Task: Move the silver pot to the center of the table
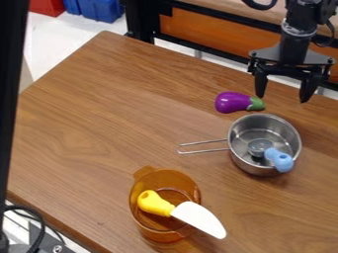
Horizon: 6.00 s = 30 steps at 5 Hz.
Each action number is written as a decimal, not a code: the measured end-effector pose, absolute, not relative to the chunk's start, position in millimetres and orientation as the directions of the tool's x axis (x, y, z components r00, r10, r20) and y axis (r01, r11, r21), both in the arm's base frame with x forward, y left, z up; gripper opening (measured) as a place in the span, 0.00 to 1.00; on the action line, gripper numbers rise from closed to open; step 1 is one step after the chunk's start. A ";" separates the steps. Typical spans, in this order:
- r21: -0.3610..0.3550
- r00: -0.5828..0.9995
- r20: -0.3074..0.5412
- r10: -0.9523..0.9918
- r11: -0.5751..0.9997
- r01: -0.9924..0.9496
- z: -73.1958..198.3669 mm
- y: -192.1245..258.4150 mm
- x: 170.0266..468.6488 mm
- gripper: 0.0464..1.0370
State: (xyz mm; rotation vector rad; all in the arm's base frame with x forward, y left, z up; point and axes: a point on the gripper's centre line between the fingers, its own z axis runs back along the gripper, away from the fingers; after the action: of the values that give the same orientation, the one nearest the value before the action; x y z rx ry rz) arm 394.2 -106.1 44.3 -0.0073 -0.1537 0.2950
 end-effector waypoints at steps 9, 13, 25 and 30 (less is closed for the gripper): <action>-0.098 0.993 0.112 -0.033 0.994 0.044 11.2 -52.6 359.8 0.96; -0.037 0.995 0.100 -0.015 0.999 0.019 -16.0 -44.0 361.3 0.64; -0.184 0.973 0.161 0.167 0.973 -0.136 6.7 102.0 316.3 0.01; -0.144 0.972 0.088 0.217 0.968 -0.203 -25.6 118.5 285.1 0.17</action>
State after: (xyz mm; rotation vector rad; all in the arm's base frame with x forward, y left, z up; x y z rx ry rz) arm 285.1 118.5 -25.6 -0.1347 -0.1035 0.2127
